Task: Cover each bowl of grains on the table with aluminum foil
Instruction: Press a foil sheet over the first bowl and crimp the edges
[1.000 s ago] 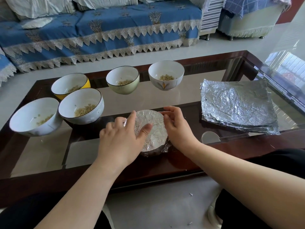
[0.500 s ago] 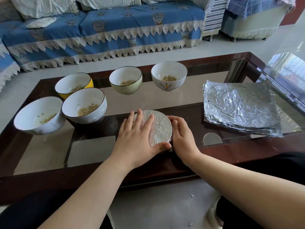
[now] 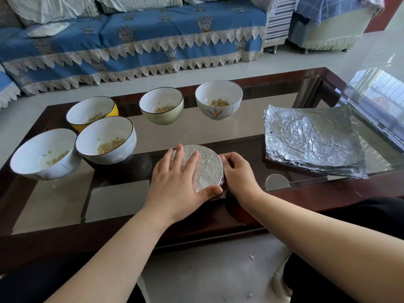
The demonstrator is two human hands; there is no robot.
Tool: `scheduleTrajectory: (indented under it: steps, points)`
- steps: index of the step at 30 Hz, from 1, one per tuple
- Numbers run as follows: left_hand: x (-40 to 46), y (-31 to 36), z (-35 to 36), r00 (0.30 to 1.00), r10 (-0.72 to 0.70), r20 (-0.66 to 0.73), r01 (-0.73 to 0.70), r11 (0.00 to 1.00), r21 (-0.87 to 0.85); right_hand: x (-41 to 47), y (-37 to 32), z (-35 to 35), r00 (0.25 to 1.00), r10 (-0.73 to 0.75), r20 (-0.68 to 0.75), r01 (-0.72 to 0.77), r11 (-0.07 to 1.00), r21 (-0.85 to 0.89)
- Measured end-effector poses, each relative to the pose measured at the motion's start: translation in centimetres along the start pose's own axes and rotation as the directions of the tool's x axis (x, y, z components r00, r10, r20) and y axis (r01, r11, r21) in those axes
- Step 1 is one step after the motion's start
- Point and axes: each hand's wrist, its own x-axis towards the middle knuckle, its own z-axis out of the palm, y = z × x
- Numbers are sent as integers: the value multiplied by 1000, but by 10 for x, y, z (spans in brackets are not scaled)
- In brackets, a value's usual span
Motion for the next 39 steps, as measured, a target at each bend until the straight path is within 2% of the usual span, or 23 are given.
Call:
scheduleTrajectory:
  steps: [5, 15, 17, 19, 22, 25, 28, 33, 36, 39]
  points:
    - [-1, 1, -1, 1000, -5, 7, 5, 1000, 5, 8, -1, 0, 997, 62, 46, -65, 997, 47]
    - [0, 2, -2, 1000, -12, 18, 11, 1000, 23, 20, -3, 0, 990, 31, 139, -27, 999, -28]
    - [0, 3, -2, 1000, -17, 23, 17, 1000, 17, 21, -4, -1, 988, 1, 154, 11, 996, -83]
    - [0, 4, -3, 999, -25, 32, 25, 1000, 15, 21, -6, -2, 989, -55, 137, 84, 973, -216]
    - [1, 8, -4, 997, -52, 50, 52, 999, 2, 18, -6, -6, 988, -153, 25, 152, 928, -339]
    - [1, 12, -4, 995, -97, 30, 98, 995, -1, 7, -10, -12, 980, -179, -91, 159, 968, -194]
    - [2, 18, -2, 988, -149, 31, 149, 989, -9, -16, -11, -13, 978, -200, -64, 196, 978, -70]
    - [4, 15, -13, 984, -165, 71, 166, 986, -9, -32, 2, -14, 979, -190, 80, 193, 980, -41]
    - [1, 10, -15, 988, -133, 78, 130, 990, 46, -27, 8, -14, 970, -203, 133, 216, 973, -85]
    - [3, 2, -15, 993, -93, 68, 93, 996, 4, -26, 13, -12, 952, -267, 150, 290, 942, -169]
